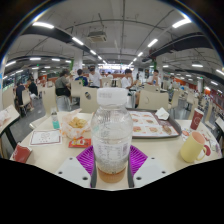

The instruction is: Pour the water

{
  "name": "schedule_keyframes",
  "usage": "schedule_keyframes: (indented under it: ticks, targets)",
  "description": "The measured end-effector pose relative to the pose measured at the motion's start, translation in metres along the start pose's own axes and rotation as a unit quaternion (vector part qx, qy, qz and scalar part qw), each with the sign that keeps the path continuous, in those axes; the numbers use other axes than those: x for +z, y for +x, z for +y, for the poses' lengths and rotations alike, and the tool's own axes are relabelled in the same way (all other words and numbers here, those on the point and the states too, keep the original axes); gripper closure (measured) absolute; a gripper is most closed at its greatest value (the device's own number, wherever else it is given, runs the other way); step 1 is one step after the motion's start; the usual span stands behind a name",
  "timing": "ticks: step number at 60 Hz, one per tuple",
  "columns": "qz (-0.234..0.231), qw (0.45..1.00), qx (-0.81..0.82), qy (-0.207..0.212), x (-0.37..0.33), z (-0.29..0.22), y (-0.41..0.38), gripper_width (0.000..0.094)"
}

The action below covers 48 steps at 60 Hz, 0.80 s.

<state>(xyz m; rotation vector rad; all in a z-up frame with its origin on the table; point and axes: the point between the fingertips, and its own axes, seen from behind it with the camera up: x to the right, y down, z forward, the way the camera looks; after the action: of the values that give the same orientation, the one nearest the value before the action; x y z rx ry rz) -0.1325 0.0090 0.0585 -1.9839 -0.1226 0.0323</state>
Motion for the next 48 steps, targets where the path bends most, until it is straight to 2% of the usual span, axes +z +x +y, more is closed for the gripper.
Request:
schedule_keyframes:
  ticks: [2, 11, 22, 29, 35, 40, 48]
  targets:
    - [-0.004, 1.000, -0.005, -0.002, -0.002, -0.001, -0.002, 0.0554]
    - [-0.028, 0.999, 0.029, 0.011, -0.025, -0.037, 0.000, 0.0558]
    - [-0.119, 0.960, 0.252, 0.026, -0.057, -0.114, 0.030, 0.0555]
    - [-0.186, 0.895, 0.406, 0.022, -0.066, -0.148, 0.060, 0.0556]
    - [-0.226, 0.811, 0.539, 0.016, -0.063, -0.163, 0.094, 0.0556]
    - [-0.244, 0.734, 0.634, 0.006, -0.054, -0.161, 0.123, 0.0555]
    - [-0.246, 0.624, 0.741, -0.017, -0.035, -0.135, 0.154, 0.0557]
